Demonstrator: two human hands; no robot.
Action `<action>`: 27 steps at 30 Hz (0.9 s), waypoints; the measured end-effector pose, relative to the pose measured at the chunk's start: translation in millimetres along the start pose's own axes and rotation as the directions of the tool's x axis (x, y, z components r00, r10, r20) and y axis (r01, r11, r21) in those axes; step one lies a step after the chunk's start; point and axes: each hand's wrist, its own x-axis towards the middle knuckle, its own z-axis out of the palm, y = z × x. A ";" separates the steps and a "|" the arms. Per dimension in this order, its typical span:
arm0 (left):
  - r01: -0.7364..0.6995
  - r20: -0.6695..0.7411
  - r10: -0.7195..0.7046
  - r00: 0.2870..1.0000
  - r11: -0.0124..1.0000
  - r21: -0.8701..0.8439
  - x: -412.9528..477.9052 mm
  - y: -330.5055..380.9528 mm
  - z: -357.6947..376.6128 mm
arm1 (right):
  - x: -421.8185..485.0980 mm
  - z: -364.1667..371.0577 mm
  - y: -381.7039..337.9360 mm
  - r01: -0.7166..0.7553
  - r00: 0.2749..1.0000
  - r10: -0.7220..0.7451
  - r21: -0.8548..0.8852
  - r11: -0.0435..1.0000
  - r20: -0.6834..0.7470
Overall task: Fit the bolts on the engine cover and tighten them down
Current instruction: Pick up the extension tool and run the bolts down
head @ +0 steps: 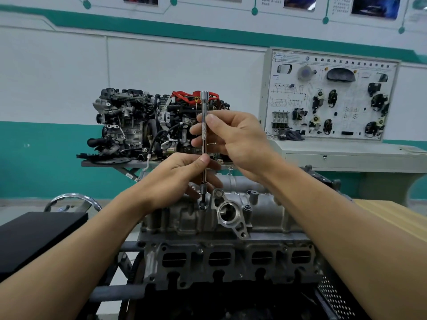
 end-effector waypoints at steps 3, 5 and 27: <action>-0.001 -0.025 0.001 1.000 1.000 -0.002 0.1 1.4 1.2 | -1.0 -0.8 1.9 0.029 1.000 -0.029 0.016 0.999 -0.006; -0.031 -0.087 0.032 0.996 0.999 0.009 -0.4 1.5 0.8 | -0.9 1.8 3.6 0.053 0.997 -0.051 0.024 0.998 -0.055; -0.126 -0.200 0.118 0.973 0.992 -0.026 -2.6 -3.1 -0.3 | 0.6 -1.7 2.7 0.037 0.967 -0.066 -0.118 0.992 -0.246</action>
